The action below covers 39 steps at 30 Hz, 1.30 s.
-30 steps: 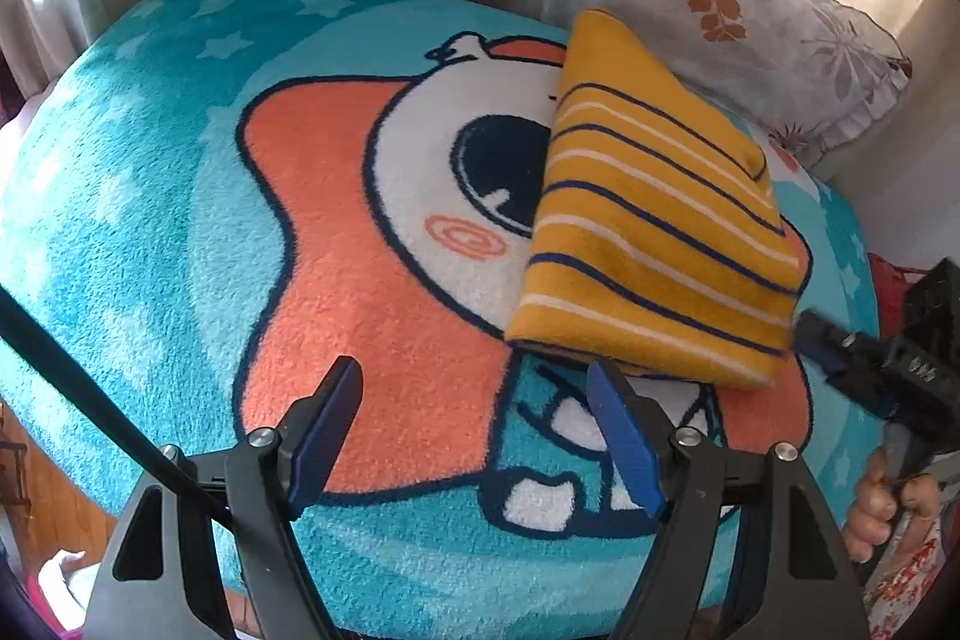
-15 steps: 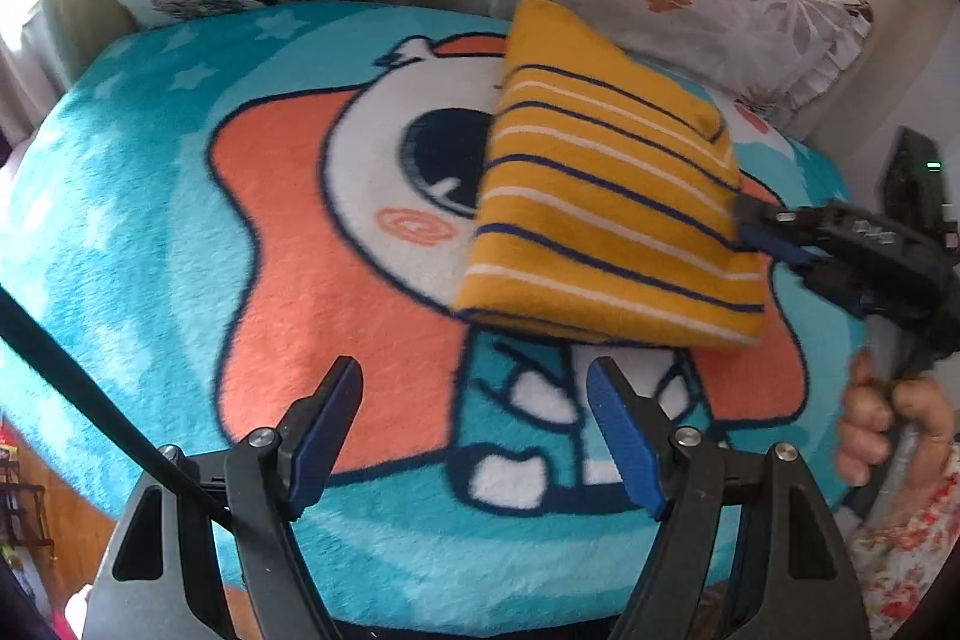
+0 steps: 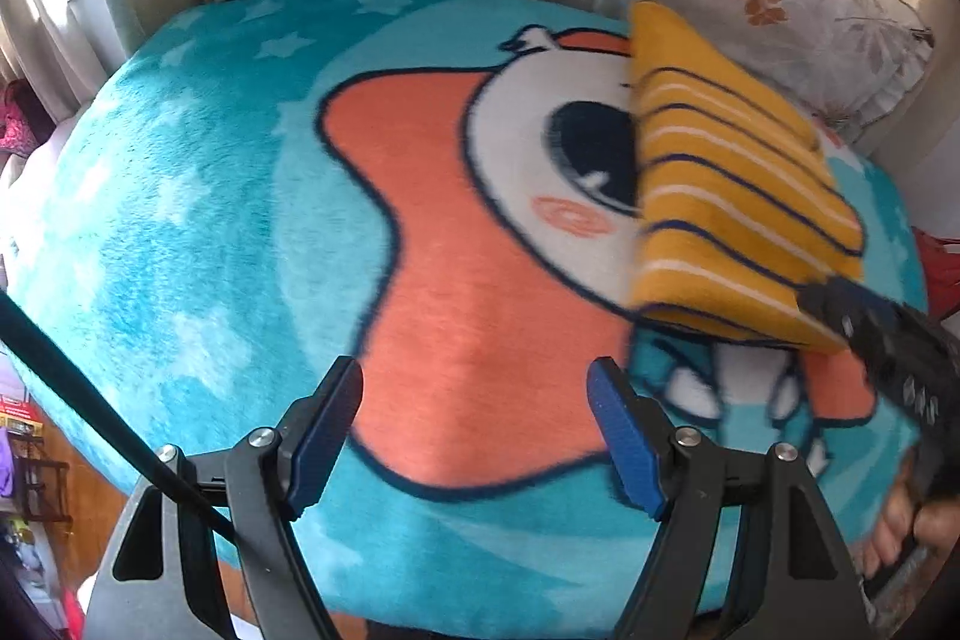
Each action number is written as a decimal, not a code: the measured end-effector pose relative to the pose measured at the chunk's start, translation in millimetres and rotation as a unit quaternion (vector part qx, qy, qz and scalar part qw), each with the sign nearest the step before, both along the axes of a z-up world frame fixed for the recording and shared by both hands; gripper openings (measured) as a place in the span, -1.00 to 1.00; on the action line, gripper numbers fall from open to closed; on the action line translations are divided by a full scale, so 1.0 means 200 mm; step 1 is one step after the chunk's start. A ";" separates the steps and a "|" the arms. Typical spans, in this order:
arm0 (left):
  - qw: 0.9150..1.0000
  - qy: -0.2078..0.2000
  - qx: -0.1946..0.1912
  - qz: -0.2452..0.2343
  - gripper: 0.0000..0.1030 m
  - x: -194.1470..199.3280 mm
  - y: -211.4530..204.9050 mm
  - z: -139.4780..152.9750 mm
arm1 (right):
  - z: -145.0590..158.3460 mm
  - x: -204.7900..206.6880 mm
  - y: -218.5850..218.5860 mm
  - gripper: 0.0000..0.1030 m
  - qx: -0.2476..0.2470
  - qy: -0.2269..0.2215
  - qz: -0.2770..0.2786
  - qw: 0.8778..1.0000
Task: Fold small clothes
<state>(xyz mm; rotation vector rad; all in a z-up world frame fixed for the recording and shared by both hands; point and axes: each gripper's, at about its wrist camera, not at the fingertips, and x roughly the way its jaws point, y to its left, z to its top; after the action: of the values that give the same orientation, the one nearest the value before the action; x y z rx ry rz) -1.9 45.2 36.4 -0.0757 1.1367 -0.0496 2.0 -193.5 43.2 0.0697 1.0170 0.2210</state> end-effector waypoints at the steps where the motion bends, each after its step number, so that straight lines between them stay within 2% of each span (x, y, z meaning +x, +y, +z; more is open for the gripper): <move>1: 1.000 0.003 -0.004 0.003 0.48 0.01 0.03 -0.01 | -0.01 -0.01 0.02 -0.02 -0.004 0.005 0.002 1.000; 5: 1.000 0.012 -0.013 0.011 0.48 0.07 0.19 -0.06 | -0.03 -0.05 0.10 0.06 -0.025 0.019 -0.015 0.999; 9: 1.000 0.012 0.005 0.001 0.48 0.10 0.31 -0.09 | 0.00 -0.07 0.16 0.07 -0.009 0.023 -0.046 0.999; 16: 0.999 0.019 0.020 -0.027 0.48 0.13 0.44 -0.14 | -0.02 -0.09 0.39 0.13 -0.016 0.031 -0.042 0.999; 22: 0.999 0.017 0.018 -0.046 0.48 0.15 0.50 -0.13 | -0.07 -0.09 0.53 0.16 -0.018 0.048 -0.046 0.998; 39: 0.996 0.040 0.011 -0.081 0.48 0.19 0.55 -0.20 | -0.14 -0.12 0.56 0.25 -0.009 0.078 -0.103 0.992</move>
<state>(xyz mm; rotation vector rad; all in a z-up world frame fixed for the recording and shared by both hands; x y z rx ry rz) 35.5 154.5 -3.9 0.0338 1.2224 -0.1795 -22.3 -81.1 15.1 0.1763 1.1590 0.0174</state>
